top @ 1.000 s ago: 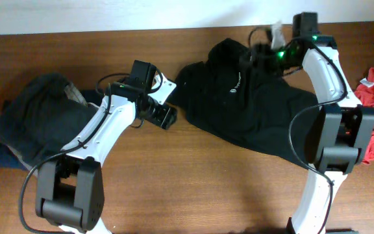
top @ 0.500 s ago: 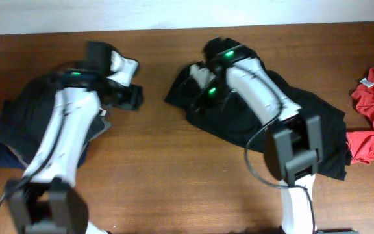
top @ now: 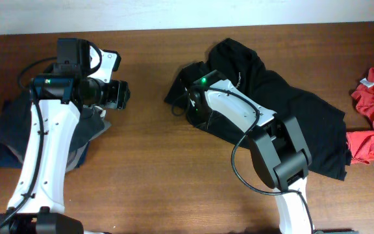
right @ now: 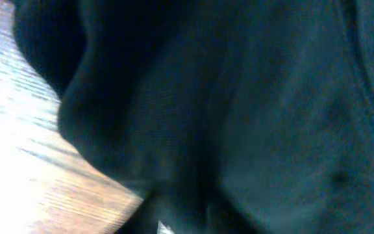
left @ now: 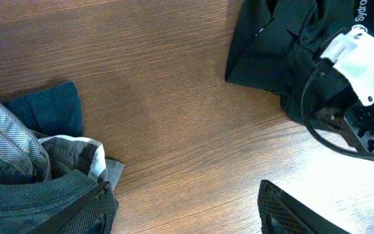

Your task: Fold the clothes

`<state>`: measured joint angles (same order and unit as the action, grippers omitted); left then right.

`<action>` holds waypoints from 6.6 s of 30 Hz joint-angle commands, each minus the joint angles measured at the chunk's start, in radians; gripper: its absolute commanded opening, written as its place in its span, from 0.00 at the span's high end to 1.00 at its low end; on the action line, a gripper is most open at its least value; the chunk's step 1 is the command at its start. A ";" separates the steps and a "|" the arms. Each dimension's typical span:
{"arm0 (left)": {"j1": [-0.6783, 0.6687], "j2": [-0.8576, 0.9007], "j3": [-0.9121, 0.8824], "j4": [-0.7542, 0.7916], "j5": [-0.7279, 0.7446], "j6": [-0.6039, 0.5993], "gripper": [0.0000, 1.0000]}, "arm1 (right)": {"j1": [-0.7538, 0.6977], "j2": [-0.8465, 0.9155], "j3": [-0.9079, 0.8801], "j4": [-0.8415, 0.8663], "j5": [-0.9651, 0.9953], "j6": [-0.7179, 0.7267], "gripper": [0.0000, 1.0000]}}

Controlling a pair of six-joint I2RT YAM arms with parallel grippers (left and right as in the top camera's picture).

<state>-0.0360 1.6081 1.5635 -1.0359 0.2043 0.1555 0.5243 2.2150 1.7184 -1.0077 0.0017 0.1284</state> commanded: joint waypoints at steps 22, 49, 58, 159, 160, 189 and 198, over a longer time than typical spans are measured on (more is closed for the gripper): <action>0.004 0.002 0.003 0.000 0.088 -0.012 0.29 | -0.156 -0.253 0.028 0.072 -0.437 -0.383 0.69; -0.180 0.027 -0.281 0.056 0.017 -0.050 0.30 | -0.149 -0.245 -0.076 -0.271 -0.066 -0.069 0.23; -0.240 0.120 -0.477 0.331 0.065 -0.048 0.30 | -0.303 -0.245 -0.241 -0.290 -0.183 0.055 0.26; -0.528 0.082 -0.116 -0.036 -0.227 0.312 0.99 | -0.586 -0.249 -0.477 0.289 -0.264 0.138 0.46; -0.521 0.085 -0.118 -0.001 -0.227 0.319 0.99 | -0.586 -0.249 -0.477 0.288 -0.264 0.138 0.46; -0.574 0.220 -0.221 0.231 -0.047 0.124 0.44 | -0.586 -0.249 -0.477 0.262 -0.260 0.138 0.44; -0.589 0.339 -0.230 0.341 -0.099 0.061 0.48 | -0.586 -0.249 -0.477 0.259 -0.260 0.138 0.41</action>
<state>-0.6262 1.9331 1.3418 -0.7086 0.1398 0.2417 -0.0528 1.9579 1.2476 -0.7368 -0.2832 0.2619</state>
